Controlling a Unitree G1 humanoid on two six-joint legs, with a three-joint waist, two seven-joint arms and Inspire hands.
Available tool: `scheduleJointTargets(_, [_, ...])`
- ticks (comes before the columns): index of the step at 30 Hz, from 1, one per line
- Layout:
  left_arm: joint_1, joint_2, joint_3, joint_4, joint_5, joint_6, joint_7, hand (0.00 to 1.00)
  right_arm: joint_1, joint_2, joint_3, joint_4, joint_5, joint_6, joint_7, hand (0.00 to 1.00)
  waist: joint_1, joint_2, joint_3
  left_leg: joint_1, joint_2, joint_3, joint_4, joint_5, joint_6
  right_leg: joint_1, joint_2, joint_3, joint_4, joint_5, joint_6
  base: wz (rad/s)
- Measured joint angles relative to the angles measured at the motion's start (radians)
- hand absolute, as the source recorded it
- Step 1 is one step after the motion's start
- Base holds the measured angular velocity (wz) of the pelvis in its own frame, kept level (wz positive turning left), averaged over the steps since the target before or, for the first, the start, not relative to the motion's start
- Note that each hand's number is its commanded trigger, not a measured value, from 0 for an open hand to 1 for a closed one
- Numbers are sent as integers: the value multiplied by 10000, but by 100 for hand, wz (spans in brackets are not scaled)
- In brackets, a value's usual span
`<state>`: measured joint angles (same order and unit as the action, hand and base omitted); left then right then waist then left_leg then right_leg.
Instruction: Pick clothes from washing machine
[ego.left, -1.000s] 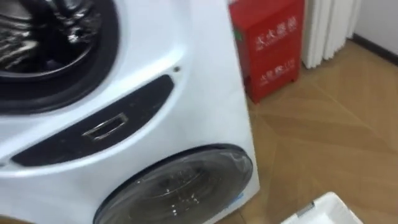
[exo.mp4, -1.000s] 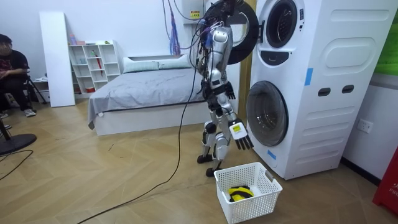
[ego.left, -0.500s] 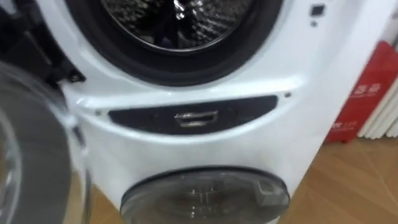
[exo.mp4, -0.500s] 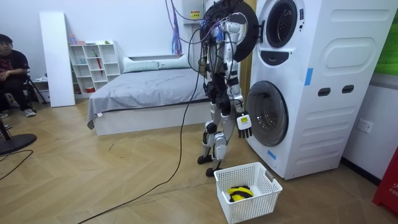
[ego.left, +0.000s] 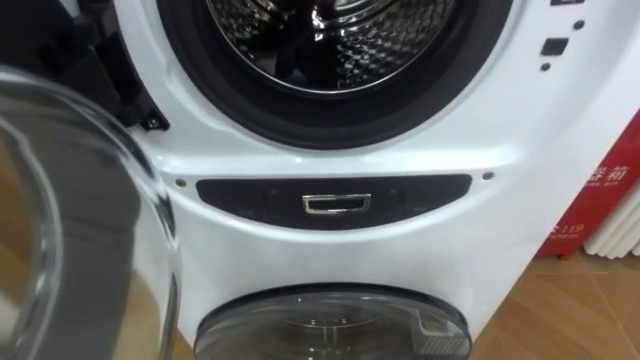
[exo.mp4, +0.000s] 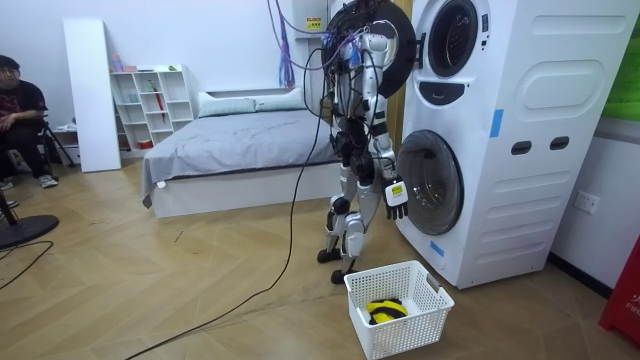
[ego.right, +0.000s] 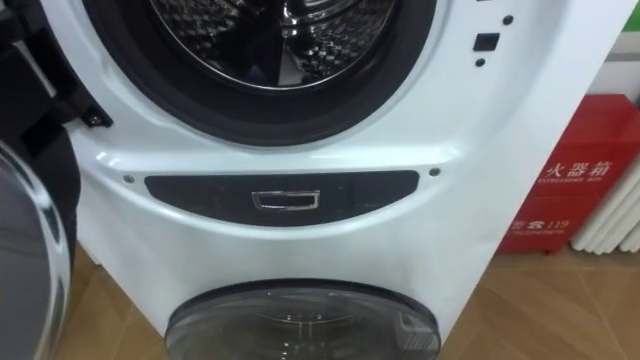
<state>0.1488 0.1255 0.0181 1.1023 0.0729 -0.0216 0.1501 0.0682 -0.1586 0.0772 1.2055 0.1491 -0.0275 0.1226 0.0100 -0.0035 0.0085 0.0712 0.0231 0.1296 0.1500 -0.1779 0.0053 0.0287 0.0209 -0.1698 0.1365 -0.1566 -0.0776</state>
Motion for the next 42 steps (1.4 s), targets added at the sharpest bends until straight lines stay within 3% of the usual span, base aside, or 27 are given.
scheduleJointTargets(15, [250,15,14,-1,-29,9,312,0,17,64,199,-43,-3,2,-113,0,15,-69,-11,389,12,17,5,-102,-142,281,54,153,1,-45,33,-3])
scheduleJointTargets(17, [338,29,276,-32,2,-16,367,0,21,91,202,-42,-9,-15,-97,0,40,-126,-8,386,35,21,53,-112,-158,288,78,160,18,-64,2,0])
scheduleJointTargets(19, [377,35,474,-58,84,-34,371,0,0,92,189,-48,-221,-18,-91,0,128,-119,-2,261,171,34,431,-334,-306,280,171,224,98,-101,-59,-8])
scheduleJointTargets(22, [331,55,574,-315,99,-52,336,0,-104,84,178,-52,-796,-36,-15,0,205,-79,5,-634,480,-95,2297,-908,-430,204,357,120,263,-172,-188,1])
scheduleJointTargets(25, [194,-8,558,-704,130,-6,127,0,-162,35,151,-177,-1231,-87,10,0,209,-67,3,-1504,651,-624,4269,-1018,-490,45,420,-24,524,-268,-399,-6])
scheduleJointTargets(26, [144,-94,556,-755,200,-12,70,0,-161,-33,67,-290,-1376,-125,-25,0,180,167,68,-1687,934,-618,5397,-1106,-477,46,603,-64,640,-296,-492,-31])
scheduleJointTargets(27, [74,-171,564,-610,180,-18,-27,0,-191,-102,-23,-308,-1376,-197,-78,0,69,392,31,-1604,1142,-716,6162,-1194,-571,39,732,-341,729,-334,-552,-25])
scheduleJointTargets(28, [12,-201,562,-568,171,-13,-90,0,-214,-125,-68,-314,-1323,-205,-127,0,-69,502,11,-1513,1177,-807,6395,-1201,-592,21,786,-370,771,-335,-555,0])
scheduleJointTargets(30, [-286,-203,556,-565,170,-14,-171,0,-96,-104,-262,-405,-1212,-205,-273,0,-388,596,19,-958,1197,-937,6364,-1191,-640,-208,791,-588,1122,-344,-571,23])
scheduleJointTargets(31, [-525,-202,534,-563,171,-29,-203,0,-64,-98,-387,-419,-1095,-216,-345,0,-473,607,20,-383,1198,-988,5849,-1194,-699,-457,792,-622,1322,-342,-570,16])
scheduleJointTargets(33, [-1017,-178,191,-556,183,-67,-315,0,-127,-25,-565,-474,-887,-311,-382,0,-666,682,37,586,1327,-1016,4233,-1492,-1173,-1059,803,-831,1651,-283,-525,22])
scheduleJointTargets(34, [-1174,-200,123,-581,194,-86,-334,0,-192,-8,-622,-473,-793,-342,-387,0,-640,725,67,780,1350,-986,3645,-1641,-1247,-1231,804,-827,1792,-242,-511,15])
scheduleJointTargets(36, [-1505,-196,-42,-605,199,-201,-322,0,-389,95,-727,-475,-831,-360,-461,0,-589,659,98,1225,1359,-990,1708,-2157,-1126,-2046,776,-851,2119,143,-469,0])
scheduleJointTargets(38, [-1570,-199,-140,-473,420,-236,-318,0,-444,143,-975,-485,-1090,-360,-461,0,-540,654,92,1341,1242,-853,685,-2271,-913,-2443,735,-789,2058,608,-335,-3])
scheduleJointTargets(39, [-1548,-196,-177,-402,465,-234,-307,0,-456,154,-1019,-491,-1149,-359,-467,0,-545,599,72,1278,1128,-769,578,-2224,-640,-2558,653,-735,2029,782,-283,-12])
scheduleJointTargets(40, [-1426,-190,-250,-325,477,-227,-296,0,-423,151,-987,-497,-1146,-354,-461,0,-518,490,21,1116,858,-704,577,-2017,-204,-2561,471,-646,1693,1219,-130,-18])
scheduleJointTargets(41, [-1171,-188,-312,-240,497,-232,-304,0,-384,151,-999,-559,-1135,-351,-464,0,-517,460,-33,1002,635,-551,570,-1843,83,-2500,346,-465,1271,1775,14,-19])
scheduleJointTargets(42, [-957,-145,-308,-132,469,-231,-298,0,-384,151,-992,-564,-1106,-340,-463,0,-524,421,-37,902,411,-441,583,-1703,320,-2426,205,-242,877,2283,175,-14])
